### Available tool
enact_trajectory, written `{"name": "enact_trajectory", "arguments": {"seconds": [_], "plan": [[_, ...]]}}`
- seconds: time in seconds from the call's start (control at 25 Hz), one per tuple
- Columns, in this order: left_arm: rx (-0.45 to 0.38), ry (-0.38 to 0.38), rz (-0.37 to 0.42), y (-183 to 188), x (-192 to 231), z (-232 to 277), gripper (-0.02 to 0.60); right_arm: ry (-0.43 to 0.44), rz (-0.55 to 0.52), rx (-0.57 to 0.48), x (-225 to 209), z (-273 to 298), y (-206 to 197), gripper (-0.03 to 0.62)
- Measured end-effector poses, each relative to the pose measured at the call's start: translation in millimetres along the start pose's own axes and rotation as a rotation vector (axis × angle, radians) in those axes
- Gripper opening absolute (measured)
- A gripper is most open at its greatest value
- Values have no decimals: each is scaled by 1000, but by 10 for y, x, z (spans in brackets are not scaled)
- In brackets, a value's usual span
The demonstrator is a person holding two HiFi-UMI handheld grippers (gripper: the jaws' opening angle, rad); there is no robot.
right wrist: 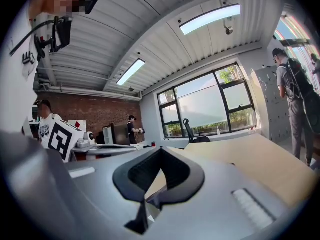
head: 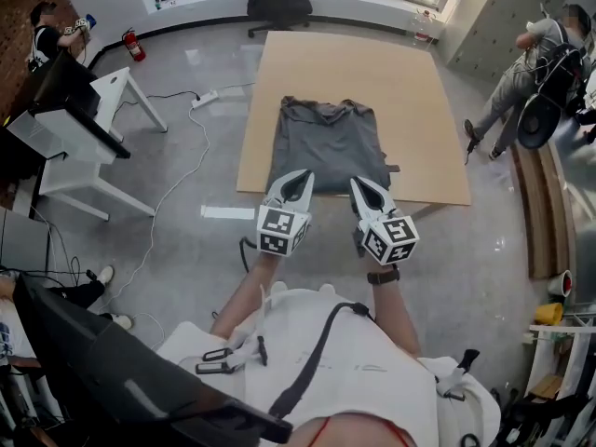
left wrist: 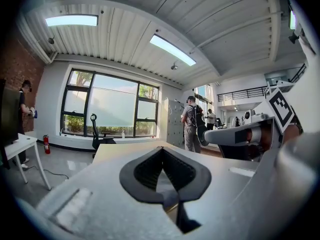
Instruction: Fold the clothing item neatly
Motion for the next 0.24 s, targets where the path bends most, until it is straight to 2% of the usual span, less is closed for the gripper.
{"name": "enact_trajectory", "arguments": {"seconds": [0.24], "plan": [[-19, 19, -5, 16, -51, 59, 2, 1, -6, 8, -85, -110, -33, 0]]}}
Point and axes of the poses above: the fingertips, and each gripper's own axes: z forward along the fingers, x to its left, y out of its top, the point moved 2 cm from there along -z, backward along the fingers, and after that the axes turned 7 degrees about -z, right-handed, at the moved point
